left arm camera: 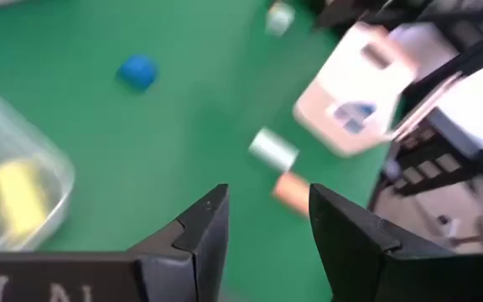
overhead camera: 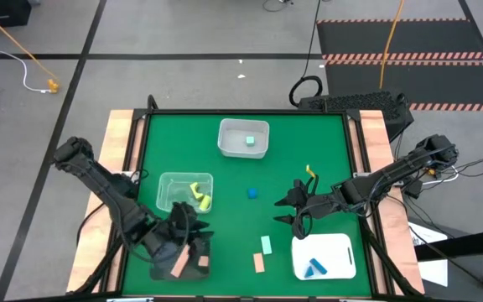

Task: Sort & place blocks by color
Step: Put the right light blue square block into the top white bin

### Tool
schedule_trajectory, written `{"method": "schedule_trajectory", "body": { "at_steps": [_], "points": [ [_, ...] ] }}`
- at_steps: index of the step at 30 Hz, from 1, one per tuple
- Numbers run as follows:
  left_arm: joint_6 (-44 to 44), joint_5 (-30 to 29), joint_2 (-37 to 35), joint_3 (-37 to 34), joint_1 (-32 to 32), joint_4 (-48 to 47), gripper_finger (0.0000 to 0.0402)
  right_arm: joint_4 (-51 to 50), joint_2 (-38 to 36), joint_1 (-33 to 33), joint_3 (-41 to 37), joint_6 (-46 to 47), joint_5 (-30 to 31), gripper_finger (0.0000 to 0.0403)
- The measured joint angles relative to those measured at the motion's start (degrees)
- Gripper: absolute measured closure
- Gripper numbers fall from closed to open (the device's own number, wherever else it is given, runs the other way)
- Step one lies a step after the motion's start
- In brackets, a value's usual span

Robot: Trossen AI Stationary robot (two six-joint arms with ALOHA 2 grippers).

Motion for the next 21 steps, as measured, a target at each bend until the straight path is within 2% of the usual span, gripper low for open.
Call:
{"method": "schedule_trajectory", "body": {
  "at_steps": [6, 10, 21],
  "points": [
    [13.36, -0.07, 0.00, 0.00, 5.13, 15.59, 0.0236, 0.40, 0.00, -0.02, 0.00, -0.01, 0.04, 0.0181],
    [17.55, -0.04, 0.00, 0.00, 7.75, 22.69, 0.0236, 3.75, 0.00, -0.02, 0.00, 0.14, 0.04, 0.0181],
    [20.12, -0.47, 0.00, 0.00, 11.78, 26.64, 0.0236, 14.77, -0.04, -0.38, -0.02, 0.04, 0.20, 0.0181]
  ]
}}
